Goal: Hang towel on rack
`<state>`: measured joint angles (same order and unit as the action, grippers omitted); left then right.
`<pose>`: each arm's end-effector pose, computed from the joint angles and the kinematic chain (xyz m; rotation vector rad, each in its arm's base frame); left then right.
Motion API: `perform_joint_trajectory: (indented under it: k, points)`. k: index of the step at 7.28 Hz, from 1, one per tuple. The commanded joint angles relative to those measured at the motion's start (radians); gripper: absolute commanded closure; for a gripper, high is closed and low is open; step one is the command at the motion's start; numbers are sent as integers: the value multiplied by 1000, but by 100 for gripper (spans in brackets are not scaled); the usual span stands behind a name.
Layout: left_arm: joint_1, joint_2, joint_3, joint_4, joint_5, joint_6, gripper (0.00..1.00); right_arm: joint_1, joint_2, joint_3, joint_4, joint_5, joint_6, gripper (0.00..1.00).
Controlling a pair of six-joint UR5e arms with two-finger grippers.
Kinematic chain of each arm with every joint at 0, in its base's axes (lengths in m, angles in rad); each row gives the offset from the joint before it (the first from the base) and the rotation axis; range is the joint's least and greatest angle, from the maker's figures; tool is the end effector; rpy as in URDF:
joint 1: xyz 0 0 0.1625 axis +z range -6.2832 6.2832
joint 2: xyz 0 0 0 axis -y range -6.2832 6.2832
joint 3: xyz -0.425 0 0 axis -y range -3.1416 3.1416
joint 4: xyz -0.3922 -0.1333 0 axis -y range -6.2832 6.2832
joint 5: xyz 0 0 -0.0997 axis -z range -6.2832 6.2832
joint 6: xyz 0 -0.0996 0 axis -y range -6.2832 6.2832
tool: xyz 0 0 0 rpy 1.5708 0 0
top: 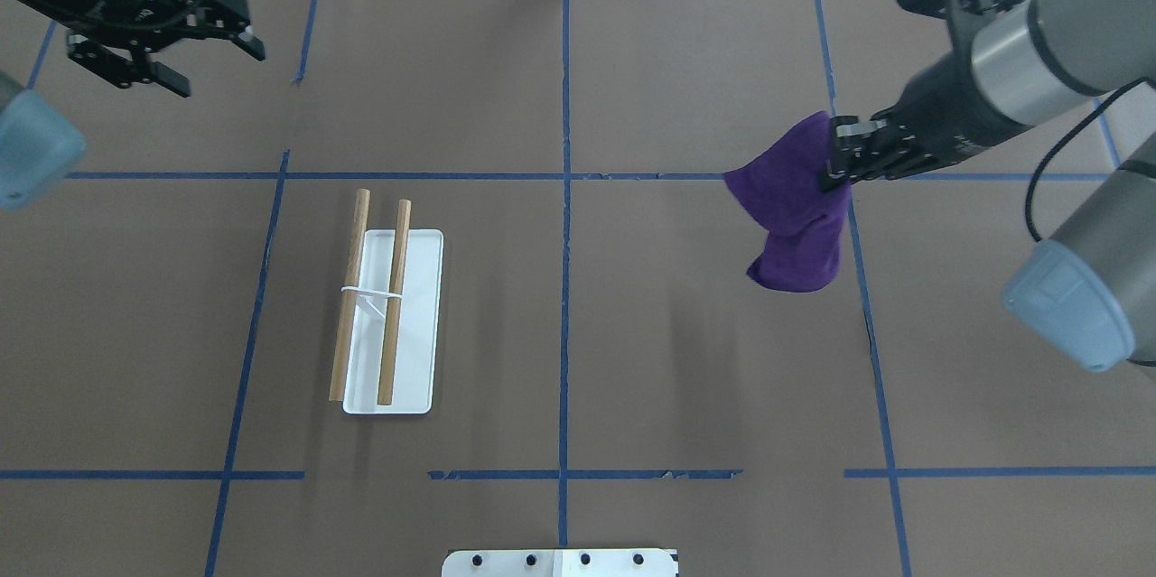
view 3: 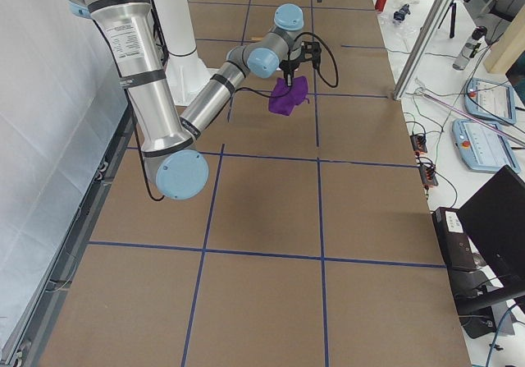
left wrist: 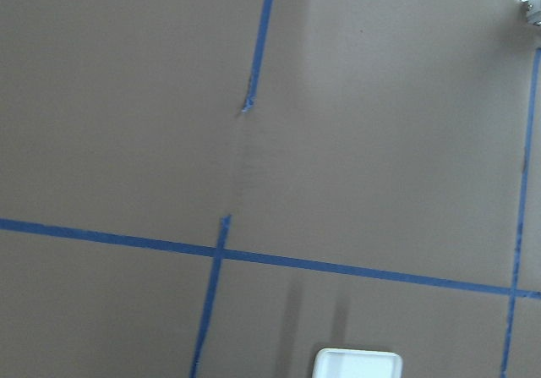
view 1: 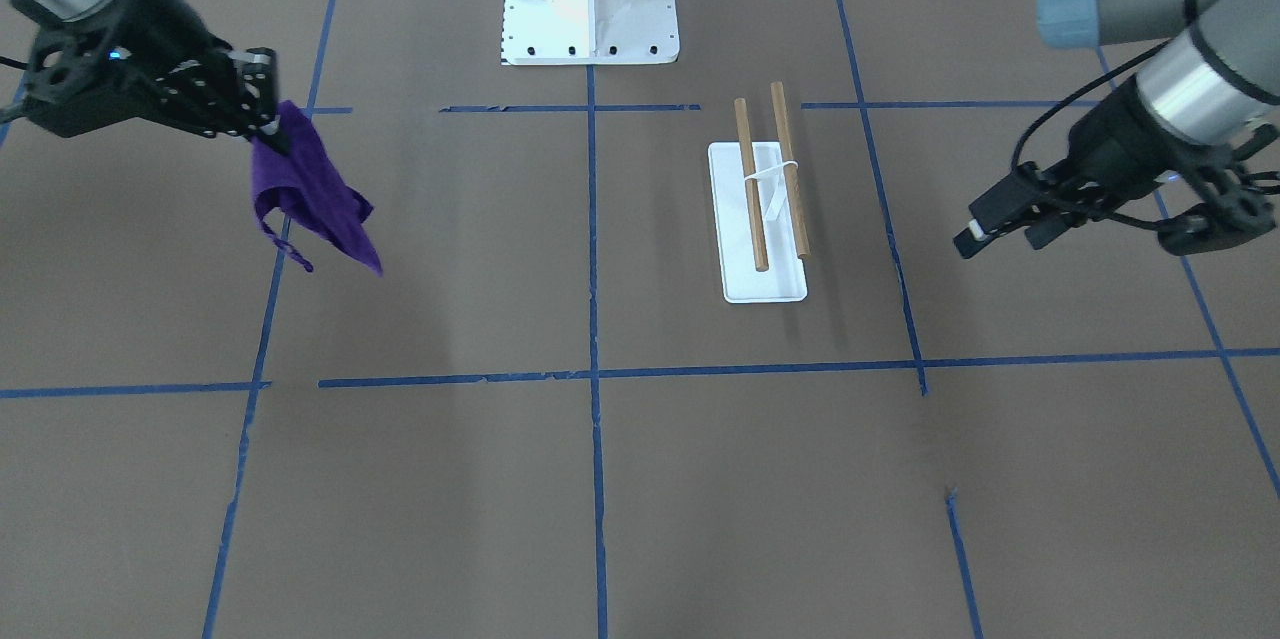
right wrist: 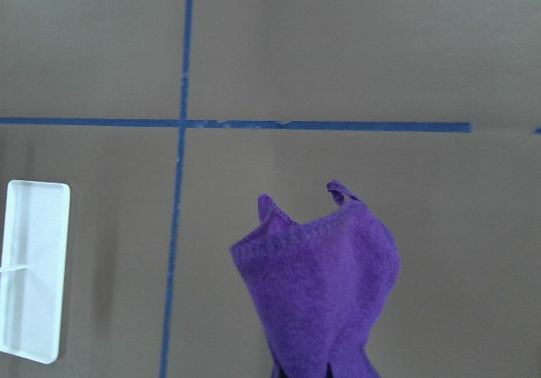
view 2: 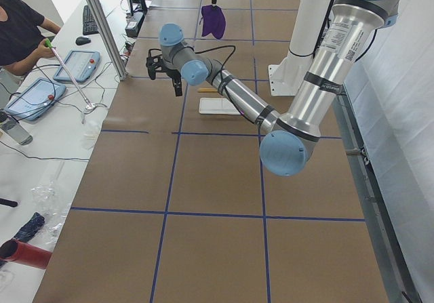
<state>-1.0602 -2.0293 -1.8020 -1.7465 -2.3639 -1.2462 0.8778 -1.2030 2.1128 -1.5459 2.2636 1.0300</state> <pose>0.2430 -0.5614 0.2634 -0.0486 1.1027 -0.3171 -0.2751 -0.4403 0.2148 0.0968 -1.0918 -0.0210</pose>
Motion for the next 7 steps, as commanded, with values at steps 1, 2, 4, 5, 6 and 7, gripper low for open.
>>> perform_joint_trajectory:
  k: [1,2,4,5,6,7]
  points:
    - [144,-139,19,2,38,-264,0,-127,130,-20,1,-119,94,100]
    - [187,-172,20,2,40,-362,0,-157,160,-28,1,-156,94,100]
    - [300,-215,23,4,95,-504,0,-207,210,-53,6,-246,93,100]
    - [328,-251,51,2,100,-542,0,-232,224,-50,6,-301,93,100]
    - [341,-306,119,1,98,-593,2,-240,226,-47,6,-308,93,100]
    - [360,-333,145,-2,100,-626,3,-240,224,-41,4,-308,93,100]
